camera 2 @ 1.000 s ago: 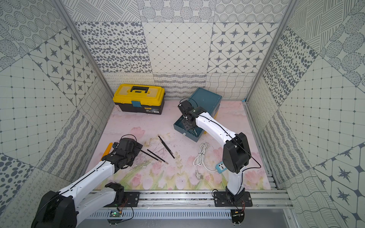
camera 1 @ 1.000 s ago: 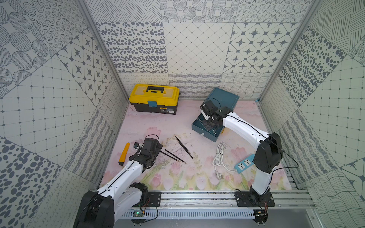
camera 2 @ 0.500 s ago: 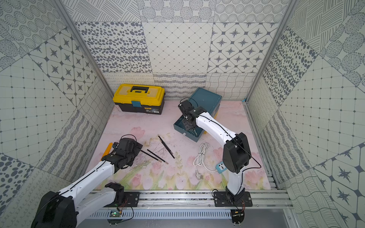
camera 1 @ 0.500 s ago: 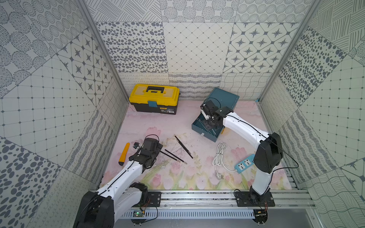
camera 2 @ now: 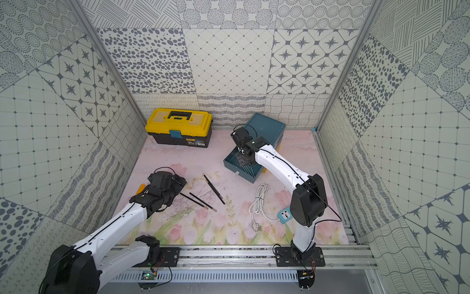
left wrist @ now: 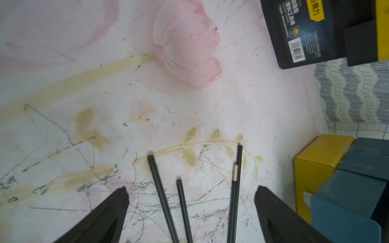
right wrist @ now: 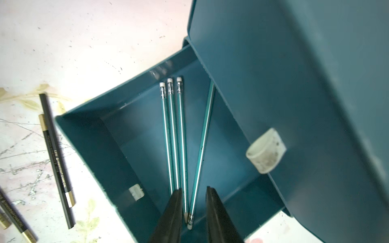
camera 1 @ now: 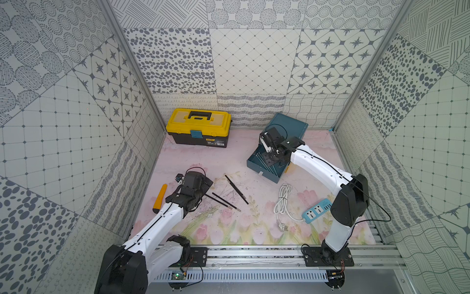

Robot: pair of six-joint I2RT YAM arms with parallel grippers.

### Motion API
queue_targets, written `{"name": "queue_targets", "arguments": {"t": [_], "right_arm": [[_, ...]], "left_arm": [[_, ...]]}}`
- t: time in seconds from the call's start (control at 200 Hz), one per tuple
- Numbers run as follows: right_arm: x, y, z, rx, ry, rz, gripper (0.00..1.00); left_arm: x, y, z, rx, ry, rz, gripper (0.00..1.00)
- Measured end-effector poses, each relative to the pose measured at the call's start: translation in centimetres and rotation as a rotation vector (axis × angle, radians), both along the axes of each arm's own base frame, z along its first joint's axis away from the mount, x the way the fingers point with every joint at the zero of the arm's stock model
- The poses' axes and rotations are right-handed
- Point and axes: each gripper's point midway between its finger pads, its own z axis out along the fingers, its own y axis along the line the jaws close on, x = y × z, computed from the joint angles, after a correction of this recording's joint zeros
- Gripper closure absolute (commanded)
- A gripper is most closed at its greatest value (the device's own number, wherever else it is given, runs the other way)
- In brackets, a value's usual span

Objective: Please place the pencils in the drawer according to their color
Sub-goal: Place the pencil in the drawer.

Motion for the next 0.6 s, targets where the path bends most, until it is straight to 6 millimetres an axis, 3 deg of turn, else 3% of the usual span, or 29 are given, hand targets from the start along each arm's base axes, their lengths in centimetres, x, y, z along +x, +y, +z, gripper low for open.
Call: {"name": "queue_targets", "arguments": {"t": [0.2,0.28,0.345,0.6], "right_arm": [[-1.1,-0.8,3.1,0.073,-0.063,-0.034,0.60],[-1.7,-1.3,4.0,0.095,-0.085,-0.049,0.49],[-2.3,-1.9,4.7,0.110,-0.103,-0.062,0.33],[-4.2,-5.0,6.6,0.157,-0.180,-0.166,0.07]], "left_arm": [[1.8,-3.7,2.3,0.060,-0.066,-0.195,0.01],[2.3,-5.7,3.0,0.088,-0.091,-0.287,0.01],[2.7,-7.2,3.4,0.107,-0.112,-0.357,0.01],[3.3,-12.6,4.2,0.160,-0.188,-0.580,0.01]]}}
